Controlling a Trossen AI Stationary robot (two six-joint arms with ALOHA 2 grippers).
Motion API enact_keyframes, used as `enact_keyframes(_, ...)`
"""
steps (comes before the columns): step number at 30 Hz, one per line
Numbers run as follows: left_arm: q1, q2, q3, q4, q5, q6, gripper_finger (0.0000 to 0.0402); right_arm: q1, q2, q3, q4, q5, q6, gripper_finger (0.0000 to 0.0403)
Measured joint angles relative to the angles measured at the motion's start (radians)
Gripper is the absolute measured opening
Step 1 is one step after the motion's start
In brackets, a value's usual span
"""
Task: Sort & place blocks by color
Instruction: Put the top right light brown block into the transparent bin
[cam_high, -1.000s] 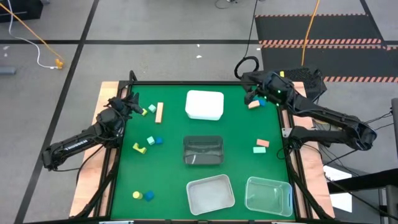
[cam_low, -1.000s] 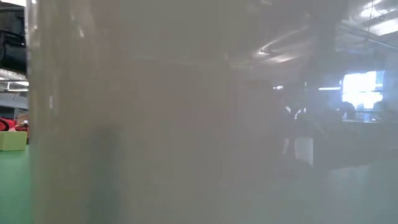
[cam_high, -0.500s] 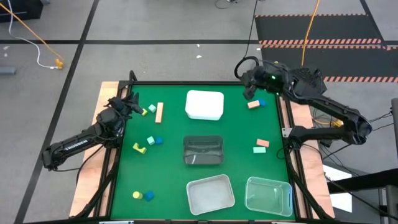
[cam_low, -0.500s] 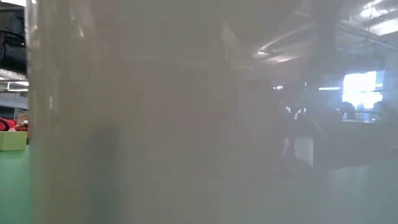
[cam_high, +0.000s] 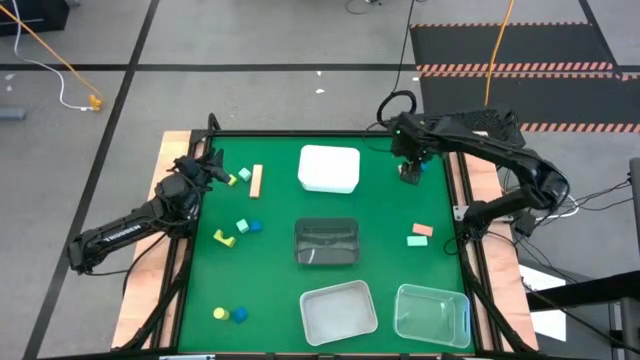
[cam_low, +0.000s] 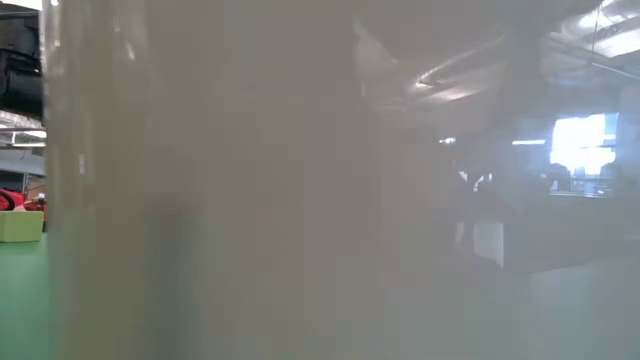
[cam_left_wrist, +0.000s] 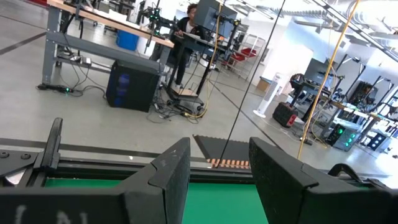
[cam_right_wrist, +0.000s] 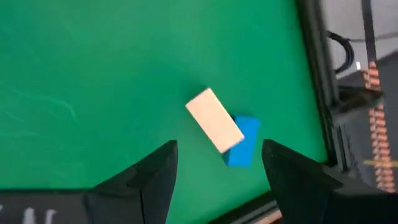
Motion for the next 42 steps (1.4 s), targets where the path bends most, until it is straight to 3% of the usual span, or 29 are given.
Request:
enact_keyframes(13,0.0,0.0,0.0,0.0,0.0,0.0,0.0163,-0.007,0.074,-0.19,0.297,0.011,-0.359,0.0224)
enact_keyframes(17,0.0,0.0,0.0,0.0,0.0,0.0,0.0163,-0.011,0.074,-0.271,0.415,0.089,-0.409,0.0224)
enact_keyframes(26,0.0,0.0,0.0,0.0,0.0,0.0,0.0163,-0.018,0.07,-0.399,0.513,0.139,-0.436,0.0224)
enact_keyframes(32,0.0,0.0,0.0,0.0,0.0,0.0,0.0163,-0.017,0.069,-0.458,0.572,0.129,-0.354,0.0218)
enact_keyframes(42,0.0,0.0,0.0,0.0,0.0,0.0,0.0163,-0.024,0.07,-0.486,0.583,0.108,-0.244,0.012)
